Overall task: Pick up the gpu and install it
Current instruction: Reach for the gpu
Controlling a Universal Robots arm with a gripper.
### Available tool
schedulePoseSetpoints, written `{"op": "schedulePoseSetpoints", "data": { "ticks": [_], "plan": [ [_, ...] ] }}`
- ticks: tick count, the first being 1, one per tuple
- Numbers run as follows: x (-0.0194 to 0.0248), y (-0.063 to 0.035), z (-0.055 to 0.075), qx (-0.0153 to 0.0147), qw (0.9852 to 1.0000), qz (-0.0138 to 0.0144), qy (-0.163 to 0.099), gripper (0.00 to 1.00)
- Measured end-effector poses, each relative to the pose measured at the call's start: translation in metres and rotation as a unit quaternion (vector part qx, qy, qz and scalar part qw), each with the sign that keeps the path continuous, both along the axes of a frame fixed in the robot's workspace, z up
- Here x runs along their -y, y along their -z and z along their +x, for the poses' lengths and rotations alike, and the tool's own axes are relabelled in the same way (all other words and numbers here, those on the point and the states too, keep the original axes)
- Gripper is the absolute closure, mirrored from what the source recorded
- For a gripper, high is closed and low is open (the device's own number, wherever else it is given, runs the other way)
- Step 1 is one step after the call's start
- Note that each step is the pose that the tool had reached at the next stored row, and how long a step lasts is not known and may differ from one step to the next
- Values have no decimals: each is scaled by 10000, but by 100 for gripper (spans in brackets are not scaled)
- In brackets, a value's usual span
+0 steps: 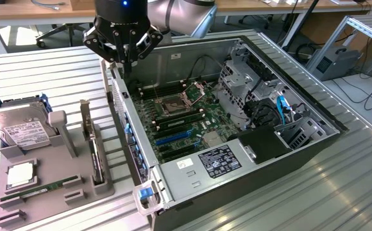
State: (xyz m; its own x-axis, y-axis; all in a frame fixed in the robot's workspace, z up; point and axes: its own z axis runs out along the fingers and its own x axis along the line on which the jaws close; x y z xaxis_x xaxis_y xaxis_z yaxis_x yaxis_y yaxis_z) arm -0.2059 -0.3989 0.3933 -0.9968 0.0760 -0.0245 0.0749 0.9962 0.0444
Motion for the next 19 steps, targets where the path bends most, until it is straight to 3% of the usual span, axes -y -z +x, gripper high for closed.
{"op": "schedulePoseSetpoints", "data": {
  "ticks": [19],
  "plan": [
    [0, 0, -109, 0, 10000, 0, 0, 89]
  ]
}}
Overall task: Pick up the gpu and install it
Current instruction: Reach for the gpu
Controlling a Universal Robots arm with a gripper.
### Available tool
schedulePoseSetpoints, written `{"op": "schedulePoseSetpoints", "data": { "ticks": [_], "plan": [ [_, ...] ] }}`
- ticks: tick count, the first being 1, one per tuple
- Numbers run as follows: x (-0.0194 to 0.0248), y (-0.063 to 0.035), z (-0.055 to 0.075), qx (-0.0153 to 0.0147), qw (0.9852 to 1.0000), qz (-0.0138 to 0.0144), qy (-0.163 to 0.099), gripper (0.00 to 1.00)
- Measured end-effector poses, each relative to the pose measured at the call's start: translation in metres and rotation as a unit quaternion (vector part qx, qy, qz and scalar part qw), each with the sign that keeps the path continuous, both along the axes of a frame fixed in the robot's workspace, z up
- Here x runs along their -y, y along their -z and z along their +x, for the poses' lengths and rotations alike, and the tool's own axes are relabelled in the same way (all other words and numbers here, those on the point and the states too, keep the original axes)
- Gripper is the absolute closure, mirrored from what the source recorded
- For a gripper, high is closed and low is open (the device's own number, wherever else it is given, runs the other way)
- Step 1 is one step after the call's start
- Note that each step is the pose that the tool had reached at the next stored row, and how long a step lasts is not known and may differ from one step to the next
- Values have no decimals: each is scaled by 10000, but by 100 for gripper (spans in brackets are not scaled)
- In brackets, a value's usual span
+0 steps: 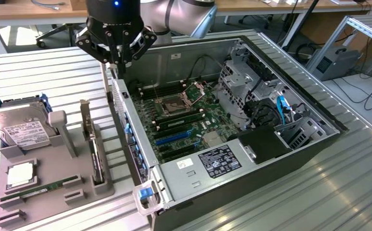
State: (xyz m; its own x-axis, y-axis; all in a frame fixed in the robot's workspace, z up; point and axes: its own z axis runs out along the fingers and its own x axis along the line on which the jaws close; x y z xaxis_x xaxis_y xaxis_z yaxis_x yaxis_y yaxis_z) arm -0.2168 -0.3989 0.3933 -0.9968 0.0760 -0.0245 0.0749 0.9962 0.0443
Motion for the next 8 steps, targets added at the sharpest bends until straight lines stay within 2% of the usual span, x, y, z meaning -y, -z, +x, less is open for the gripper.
{"op": "schedulePoseSetpoints", "data": {
  "ticks": [8],
  "plan": [
    [0, 0, -34, 0, 10000, 0, 0, 89]
  ]
}}
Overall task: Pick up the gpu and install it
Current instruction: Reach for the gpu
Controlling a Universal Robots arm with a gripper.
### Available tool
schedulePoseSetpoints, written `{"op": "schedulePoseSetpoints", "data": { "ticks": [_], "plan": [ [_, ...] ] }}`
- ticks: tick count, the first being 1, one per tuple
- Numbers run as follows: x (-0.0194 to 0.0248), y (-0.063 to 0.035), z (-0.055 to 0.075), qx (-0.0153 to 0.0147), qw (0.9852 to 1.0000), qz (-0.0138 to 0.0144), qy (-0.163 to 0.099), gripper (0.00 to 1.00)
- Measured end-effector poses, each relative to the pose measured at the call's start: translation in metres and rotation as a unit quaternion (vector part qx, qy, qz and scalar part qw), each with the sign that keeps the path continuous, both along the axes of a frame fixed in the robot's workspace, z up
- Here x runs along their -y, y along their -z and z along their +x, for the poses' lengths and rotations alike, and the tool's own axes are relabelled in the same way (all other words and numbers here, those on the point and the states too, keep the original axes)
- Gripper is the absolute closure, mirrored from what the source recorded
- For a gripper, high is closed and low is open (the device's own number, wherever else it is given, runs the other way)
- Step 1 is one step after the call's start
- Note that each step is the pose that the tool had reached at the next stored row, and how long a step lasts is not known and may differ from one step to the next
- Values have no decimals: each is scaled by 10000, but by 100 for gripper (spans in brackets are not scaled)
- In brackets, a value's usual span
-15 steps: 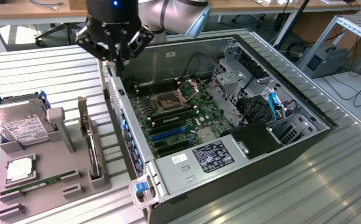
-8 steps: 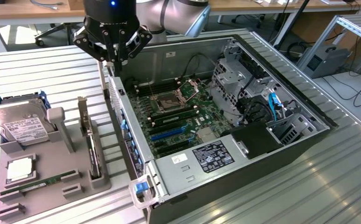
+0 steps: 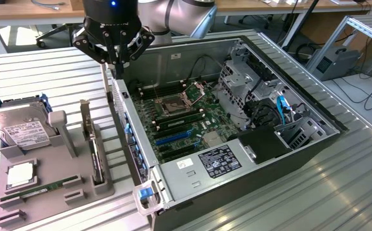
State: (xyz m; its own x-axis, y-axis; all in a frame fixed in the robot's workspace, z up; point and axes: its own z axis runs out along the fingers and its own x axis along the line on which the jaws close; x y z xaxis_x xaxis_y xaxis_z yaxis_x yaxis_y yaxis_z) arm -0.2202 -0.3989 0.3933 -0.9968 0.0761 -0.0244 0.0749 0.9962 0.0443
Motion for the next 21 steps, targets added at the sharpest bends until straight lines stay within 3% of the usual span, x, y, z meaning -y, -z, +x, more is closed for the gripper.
{"op": "schedulePoseSetpoints", "data": {
  "ticks": [21],
  "plan": [
    [0, 0, -106, 0, 10000, 0, 0, 89]
  ]
}}
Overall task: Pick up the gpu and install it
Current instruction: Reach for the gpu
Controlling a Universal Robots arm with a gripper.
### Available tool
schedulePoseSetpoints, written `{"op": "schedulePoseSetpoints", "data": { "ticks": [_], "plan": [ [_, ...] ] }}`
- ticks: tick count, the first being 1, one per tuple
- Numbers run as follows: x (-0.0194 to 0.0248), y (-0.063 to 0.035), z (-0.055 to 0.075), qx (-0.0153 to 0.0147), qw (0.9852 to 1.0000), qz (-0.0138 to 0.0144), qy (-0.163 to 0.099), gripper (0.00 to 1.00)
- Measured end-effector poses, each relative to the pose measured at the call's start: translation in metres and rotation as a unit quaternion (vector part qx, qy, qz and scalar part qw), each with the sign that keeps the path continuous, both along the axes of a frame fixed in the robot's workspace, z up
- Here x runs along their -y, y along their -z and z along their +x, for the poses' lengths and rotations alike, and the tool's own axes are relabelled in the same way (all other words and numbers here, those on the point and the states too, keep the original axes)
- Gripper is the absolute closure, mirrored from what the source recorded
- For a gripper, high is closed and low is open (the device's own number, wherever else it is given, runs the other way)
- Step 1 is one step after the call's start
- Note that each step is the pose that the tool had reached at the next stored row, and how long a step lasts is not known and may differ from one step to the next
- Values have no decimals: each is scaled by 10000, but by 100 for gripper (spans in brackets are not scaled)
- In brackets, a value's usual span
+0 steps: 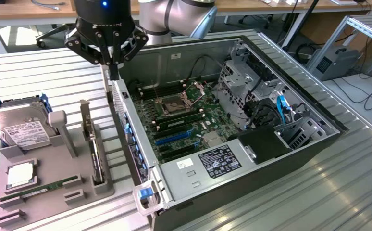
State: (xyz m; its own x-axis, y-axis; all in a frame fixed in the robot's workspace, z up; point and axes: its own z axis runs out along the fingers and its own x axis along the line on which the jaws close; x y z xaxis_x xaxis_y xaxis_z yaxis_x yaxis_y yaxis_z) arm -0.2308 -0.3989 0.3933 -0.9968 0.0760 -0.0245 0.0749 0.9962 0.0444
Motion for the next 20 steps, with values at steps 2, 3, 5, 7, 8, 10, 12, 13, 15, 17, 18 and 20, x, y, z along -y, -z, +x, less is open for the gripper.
{"op": "schedulePoseSetpoints", "data": {
  "ticks": [2, 3, 5, 7, 8, 10, 12, 13, 15, 17, 18, 20],
  "plan": [
    [0, 0, -12, 0, 10000, 0, 0, 89],
    [0, 0, -17, 0, 10000, 0, 0, 89],
    [0, 0, -28, 0, 10000, 0, 0, 89],
    [0, 0, -38, 0, 10000, 0, 0, 89],
    [0, 0, -43, 0, 10000, 0, 0, 89],
    [0, 0, -53, 0, 10000, 0, 0, 89],
    [0, 0, -63, 0, 10000, 0, 0, 89],
    [0, 0, -68, 0, 10000, 0, 0, 89],
    [0, 0, -77, 0, 10000, 0, 0, 89],
    [0, 0, -88, 0, 10000, 0, 0, 89],
    [0, 0, -92, 0, 10000, 0, 0, 89],
    [0, 0, -102, 0, 10000, 0, 0, 89]
  ]
}}
